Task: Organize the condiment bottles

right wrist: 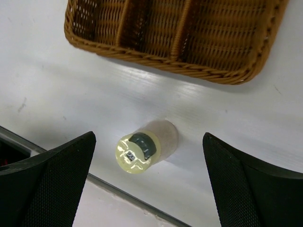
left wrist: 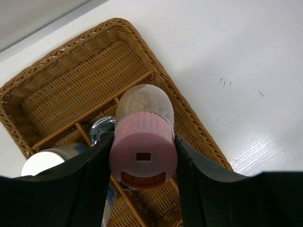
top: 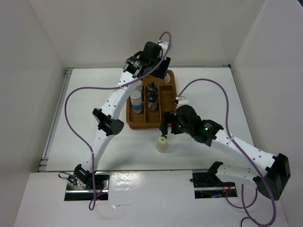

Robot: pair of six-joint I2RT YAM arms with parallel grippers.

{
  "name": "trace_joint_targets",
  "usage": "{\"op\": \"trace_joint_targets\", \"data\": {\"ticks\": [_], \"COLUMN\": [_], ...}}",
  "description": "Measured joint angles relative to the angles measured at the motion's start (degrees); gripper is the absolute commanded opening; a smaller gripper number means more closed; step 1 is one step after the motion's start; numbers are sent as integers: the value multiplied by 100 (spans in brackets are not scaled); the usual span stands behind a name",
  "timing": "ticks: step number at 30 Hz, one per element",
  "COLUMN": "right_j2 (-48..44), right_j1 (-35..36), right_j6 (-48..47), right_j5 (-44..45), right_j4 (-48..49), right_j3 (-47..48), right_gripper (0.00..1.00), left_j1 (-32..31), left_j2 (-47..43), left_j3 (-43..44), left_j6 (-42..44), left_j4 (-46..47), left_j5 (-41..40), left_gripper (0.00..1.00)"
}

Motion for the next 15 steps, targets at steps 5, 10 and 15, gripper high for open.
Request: {"op": "trace_joint_targets", "data": {"ticks": [5, 10, 15], "right_j2": [671, 863, 846], "right_j1": [638, 905, 914], "right_j6": [-205, -271, -254], "right_j5": [208, 389, 518], "right_j4": [2, -9, -26], "right_j3": [254, 319, 330], "right_gripper": [99, 99, 99], "left_j1": [13, 7, 0], "left_j2": [269, 588, 920], "left_j3": [39, 114, 278], "left_j6": [28, 116, 118], "left_j4": [-13, -15, -22], "left_j5": [343, 570, 586], "left_gripper": [42, 42, 42]}}
